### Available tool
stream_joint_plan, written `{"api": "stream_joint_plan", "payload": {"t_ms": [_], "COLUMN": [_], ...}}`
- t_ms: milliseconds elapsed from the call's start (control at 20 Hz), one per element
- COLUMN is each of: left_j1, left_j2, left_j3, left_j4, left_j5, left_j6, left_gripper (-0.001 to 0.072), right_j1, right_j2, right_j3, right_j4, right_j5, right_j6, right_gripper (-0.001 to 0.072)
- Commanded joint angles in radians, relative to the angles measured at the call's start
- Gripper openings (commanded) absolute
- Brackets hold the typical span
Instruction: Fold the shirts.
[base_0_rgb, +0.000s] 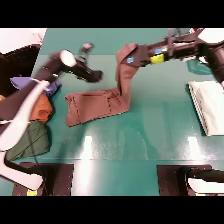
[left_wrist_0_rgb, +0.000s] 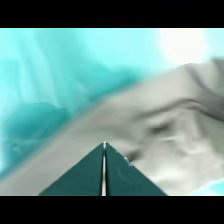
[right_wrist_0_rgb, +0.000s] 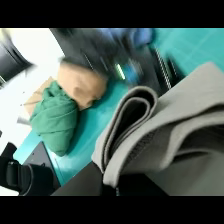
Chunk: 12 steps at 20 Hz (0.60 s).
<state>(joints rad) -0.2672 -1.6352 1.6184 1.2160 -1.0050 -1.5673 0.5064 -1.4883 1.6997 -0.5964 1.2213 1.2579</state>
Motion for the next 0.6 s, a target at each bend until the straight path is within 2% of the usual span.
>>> {"api": "stream_joint_plan", "payload": {"t_ms": [0,100,150,200,250,300,350,400,450,550], "left_j1": [0.186,0.268,0.298,0.326,0.345,0.359,0.364,0.363,0.363,0.363], "left_j2": [0.174,0.253,0.282,0.305,0.321,0.331,0.334,0.336,0.336,0.336], "left_j3": [0.001,0.001,0.001,0.001,0.001,0.001,0.001,0.001,0.001,0.001], "left_j4": [0.104,0.111,0.112,0.113,0.113,0.113,0.114,0.119,0.118,0.115], "left_j5": [-0.044,-0.046,-0.050,-0.058,-0.069,-0.085,-0.104,-0.119,-0.133,-0.146], "left_j6": [0.010,0.032,0.031,0.031,0.031,0.031,0.035,0.052,0.057,0.057], "left_gripper": [0.0023,0.0023,0.0023,0.0023,0.0023,0.0023,0.0023,0.0023,0.0023,0.0023], "right_j1": [0.170,0.276,0.322,0.356,0.383,0.398,0.402,0.393,0.378,0.323], "right_j2": [-0.076,-0.161,-0.220,-0.278,-0.339,-0.393,-0.433,-0.462,-0.472,-0.449], "right_j3": [0.002,0.019,0.060,0.113,0.173,0.229,0.278,0.324,0.347,0.322], "right_j4": [0.003,0.001,0.001,-0.001,-0.002,0.000,-0.002,-0.013,-0.039,-0.116], "right_j5": [-0.130,-0.217,-0.232,-0.232,-0.224,-0.196,-0.135,-0.053,0.008,0.077], "right_j6": [-0.029,-0.043,-0.064,-0.085,-0.090,-0.090,-0.090,-0.087,-0.067,-0.043], "right_gripper": [0.0017,0.0042,0.0131,0.0187,0.0348,0.0569,0.0622,0.0548,0.0420,0.0394]}}
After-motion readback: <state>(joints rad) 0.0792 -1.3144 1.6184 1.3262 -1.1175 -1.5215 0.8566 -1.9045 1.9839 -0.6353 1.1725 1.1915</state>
